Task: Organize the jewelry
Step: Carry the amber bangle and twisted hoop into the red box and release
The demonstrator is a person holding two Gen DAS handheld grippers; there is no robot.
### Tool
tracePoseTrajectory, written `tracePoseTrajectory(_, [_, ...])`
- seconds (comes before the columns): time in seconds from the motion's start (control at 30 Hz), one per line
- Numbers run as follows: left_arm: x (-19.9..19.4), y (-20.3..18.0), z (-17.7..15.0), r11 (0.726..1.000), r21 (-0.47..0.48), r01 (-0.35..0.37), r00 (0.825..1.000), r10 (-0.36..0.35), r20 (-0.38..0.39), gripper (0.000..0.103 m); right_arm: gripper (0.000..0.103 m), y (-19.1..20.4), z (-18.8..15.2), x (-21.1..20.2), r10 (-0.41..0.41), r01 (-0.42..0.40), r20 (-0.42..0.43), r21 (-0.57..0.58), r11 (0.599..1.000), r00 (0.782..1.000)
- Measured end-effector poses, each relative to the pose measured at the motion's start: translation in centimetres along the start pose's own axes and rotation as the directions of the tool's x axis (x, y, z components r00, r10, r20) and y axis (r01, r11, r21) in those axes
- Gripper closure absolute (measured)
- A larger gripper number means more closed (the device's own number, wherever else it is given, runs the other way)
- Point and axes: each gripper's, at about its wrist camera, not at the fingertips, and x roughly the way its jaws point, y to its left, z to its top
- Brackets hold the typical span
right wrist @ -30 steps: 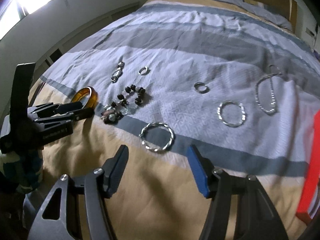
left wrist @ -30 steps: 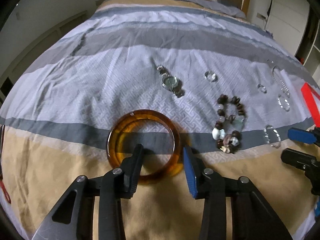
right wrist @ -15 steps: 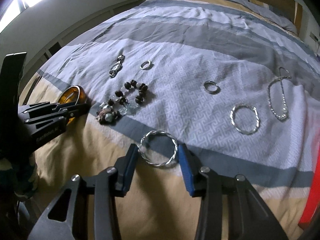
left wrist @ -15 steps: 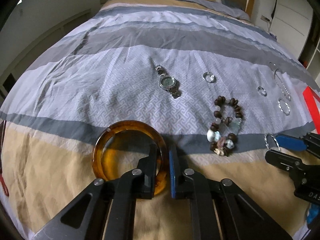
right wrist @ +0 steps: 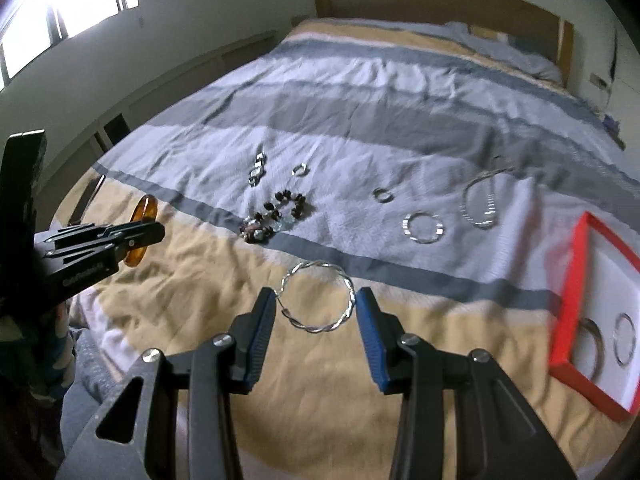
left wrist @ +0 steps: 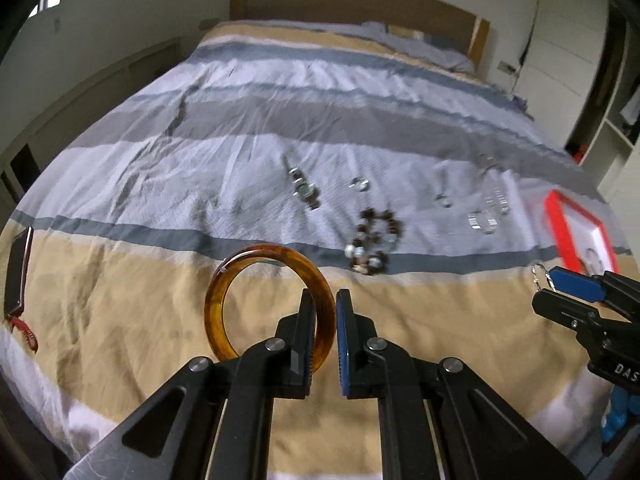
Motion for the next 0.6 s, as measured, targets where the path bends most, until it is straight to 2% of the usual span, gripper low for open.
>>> tracePoseTrajectory(0.17, [-3.0, -2.5, -0.6, 0.999, 0.018, 0.046, 0.998, -0.047, 0.037, 0.093, 0.064, -0.8, -1.7, -4.4, -0.038, 0.037, 0.047, 0.012, 0.999, 0.998])
tracePoseTrajectory(0.37, [-5.0, -6.3, -1.4, 0.992, 0.038, 0.124, 0.991, -0.125, 0.047, 0.093, 0.064, -3.4, -4.5, -9.2, -0.101, 0.095, 0.096, 0.069, 0.993, 0.99])
tracePoseTrajectory(0.6, [-6.0, -13.6, -1.5, 0.97, 0.148, 0.192, 0.98, -0.199, 0.028, 0.093, 0.064, -8.2, -7.8, -13.2, -0.173, 0.152, 0.123, 0.169, 0.974, 0.977])
